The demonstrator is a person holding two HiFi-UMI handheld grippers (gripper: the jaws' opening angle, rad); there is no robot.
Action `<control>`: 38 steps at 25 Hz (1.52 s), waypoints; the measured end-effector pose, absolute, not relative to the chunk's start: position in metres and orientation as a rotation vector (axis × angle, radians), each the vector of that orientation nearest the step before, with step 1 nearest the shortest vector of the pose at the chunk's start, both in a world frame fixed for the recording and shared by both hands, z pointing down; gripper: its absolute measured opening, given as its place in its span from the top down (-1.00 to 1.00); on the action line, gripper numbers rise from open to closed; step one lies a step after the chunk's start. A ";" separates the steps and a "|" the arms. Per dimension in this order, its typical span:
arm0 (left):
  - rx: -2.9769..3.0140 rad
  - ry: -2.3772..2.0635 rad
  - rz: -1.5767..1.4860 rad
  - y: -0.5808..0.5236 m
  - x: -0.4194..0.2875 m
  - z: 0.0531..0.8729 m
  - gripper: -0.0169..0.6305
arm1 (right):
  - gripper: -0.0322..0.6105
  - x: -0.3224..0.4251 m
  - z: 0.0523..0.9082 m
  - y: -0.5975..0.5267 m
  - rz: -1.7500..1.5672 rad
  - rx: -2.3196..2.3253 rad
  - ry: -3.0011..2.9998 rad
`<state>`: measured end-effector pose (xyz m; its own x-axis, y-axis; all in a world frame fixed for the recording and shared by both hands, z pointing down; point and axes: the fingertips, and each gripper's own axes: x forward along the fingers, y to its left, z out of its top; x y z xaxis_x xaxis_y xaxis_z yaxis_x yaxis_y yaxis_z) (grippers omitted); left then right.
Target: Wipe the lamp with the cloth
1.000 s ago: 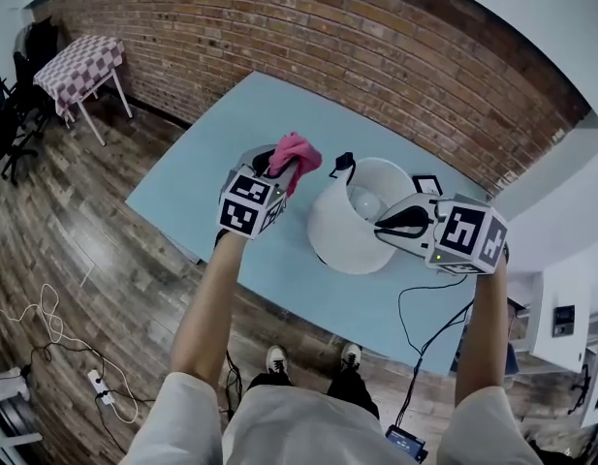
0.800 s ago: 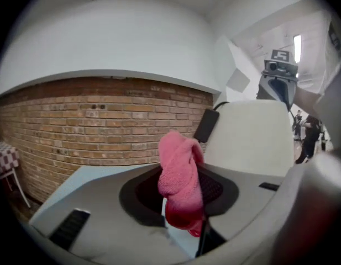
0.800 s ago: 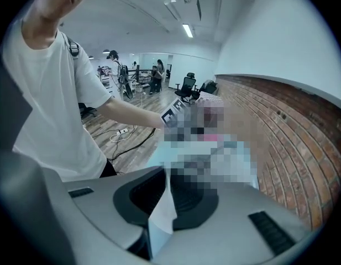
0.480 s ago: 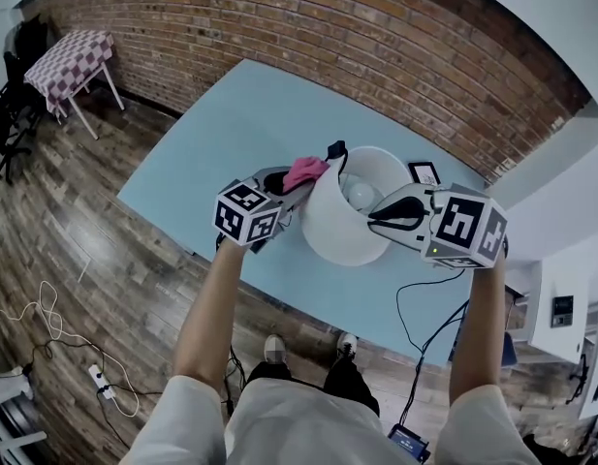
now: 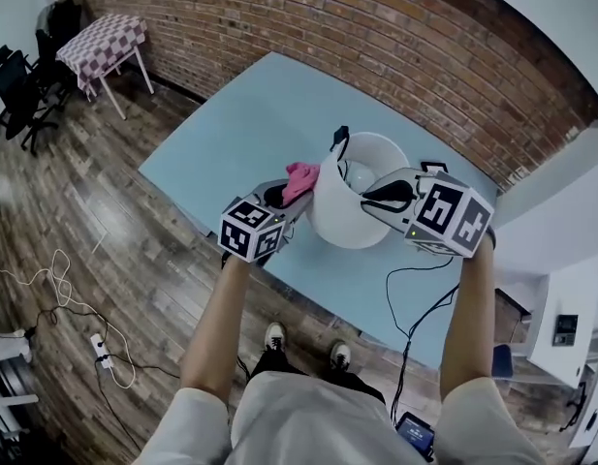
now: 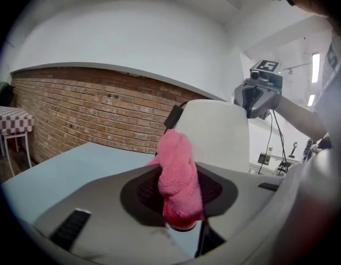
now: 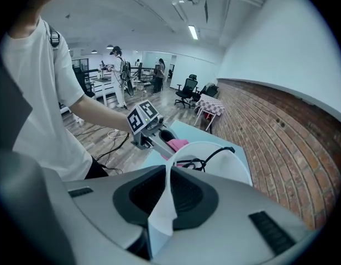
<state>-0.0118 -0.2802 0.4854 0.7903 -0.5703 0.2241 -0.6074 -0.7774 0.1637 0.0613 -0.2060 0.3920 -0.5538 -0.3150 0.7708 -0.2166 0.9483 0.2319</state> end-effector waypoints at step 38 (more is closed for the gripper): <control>2.771 -1.008 0.254 -0.158 0.133 0.480 0.56 | 0.73 0.055 0.392 -0.204 -0.291 0.280 -2.232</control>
